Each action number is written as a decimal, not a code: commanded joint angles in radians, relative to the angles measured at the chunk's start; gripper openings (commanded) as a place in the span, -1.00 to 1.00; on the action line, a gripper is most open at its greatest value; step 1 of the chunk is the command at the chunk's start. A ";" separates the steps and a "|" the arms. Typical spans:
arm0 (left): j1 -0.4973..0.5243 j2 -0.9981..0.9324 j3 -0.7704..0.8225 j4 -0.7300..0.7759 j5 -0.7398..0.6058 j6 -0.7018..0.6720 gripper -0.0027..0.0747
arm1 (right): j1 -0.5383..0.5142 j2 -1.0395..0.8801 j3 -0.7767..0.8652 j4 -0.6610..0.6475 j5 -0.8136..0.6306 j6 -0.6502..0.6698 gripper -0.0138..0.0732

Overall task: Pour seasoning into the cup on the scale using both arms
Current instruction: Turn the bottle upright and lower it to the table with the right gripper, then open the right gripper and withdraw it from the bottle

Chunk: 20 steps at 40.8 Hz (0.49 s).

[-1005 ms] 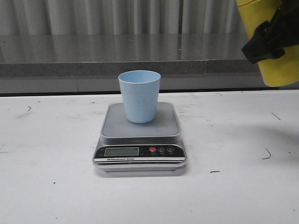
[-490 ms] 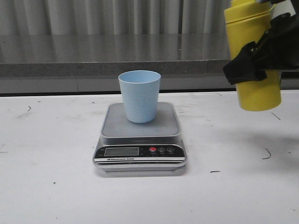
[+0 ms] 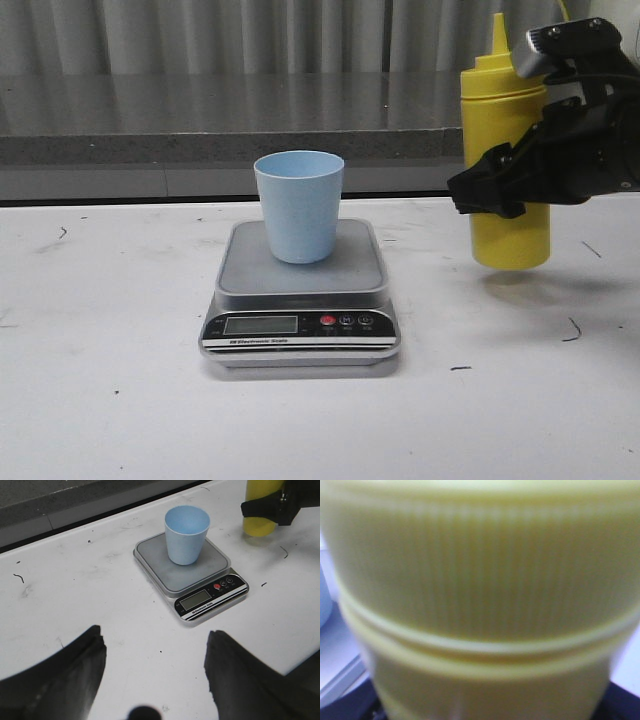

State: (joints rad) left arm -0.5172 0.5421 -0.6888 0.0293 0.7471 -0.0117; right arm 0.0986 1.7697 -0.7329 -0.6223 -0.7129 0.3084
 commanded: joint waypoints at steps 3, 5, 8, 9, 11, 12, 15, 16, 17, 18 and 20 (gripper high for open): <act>0.001 0.005 -0.027 -0.002 -0.075 -0.002 0.15 | -0.007 0.030 -0.027 0.102 -0.265 -0.085 0.15; 0.001 0.005 -0.027 -0.002 -0.075 -0.002 0.15 | -0.007 0.056 -0.027 0.150 -0.283 -0.137 0.15; 0.001 0.005 -0.027 -0.002 -0.075 -0.002 0.15 | -0.007 0.086 -0.027 0.208 -0.302 -0.187 0.15; 0.001 0.005 -0.027 -0.002 -0.075 -0.002 0.15 | -0.007 0.094 -0.027 0.220 -0.317 -0.198 0.15; 0.001 0.005 -0.027 -0.002 -0.075 -0.002 0.15 | -0.007 0.111 -0.027 0.232 -0.350 -0.202 0.15; 0.001 0.005 -0.027 -0.002 -0.075 -0.002 0.15 | -0.007 0.124 -0.027 0.237 -0.367 -0.202 0.15; 0.001 0.005 -0.027 -0.002 -0.075 -0.002 0.15 | -0.007 0.149 -0.027 0.261 -0.405 -0.202 0.15; 0.001 0.005 -0.027 -0.002 -0.075 -0.002 0.15 | -0.007 0.158 -0.027 0.265 -0.410 -0.202 0.15; 0.001 0.005 -0.027 -0.002 -0.075 -0.002 0.15 | -0.007 0.164 -0.028 0.268 -0.416 -0.202 0.15; 0.001 0.005 -0.027 -0.002 -0.075 -0.002 0.15 | -0.007 0.168 -0.028 0.271 -0.417 -0.202 0.15; 0.001 0.005 -0.027 -0.002 -0.075 -0.002 0.15 | -0.007 0.175 -0.028 0.275 -0.418 -0.201 0.16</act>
State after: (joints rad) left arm -0.5172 0.5421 -0.6888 0.0293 0.7471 -0.0117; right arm 0.0961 1.9816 -0.7329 -0.3754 -0.9992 0.1188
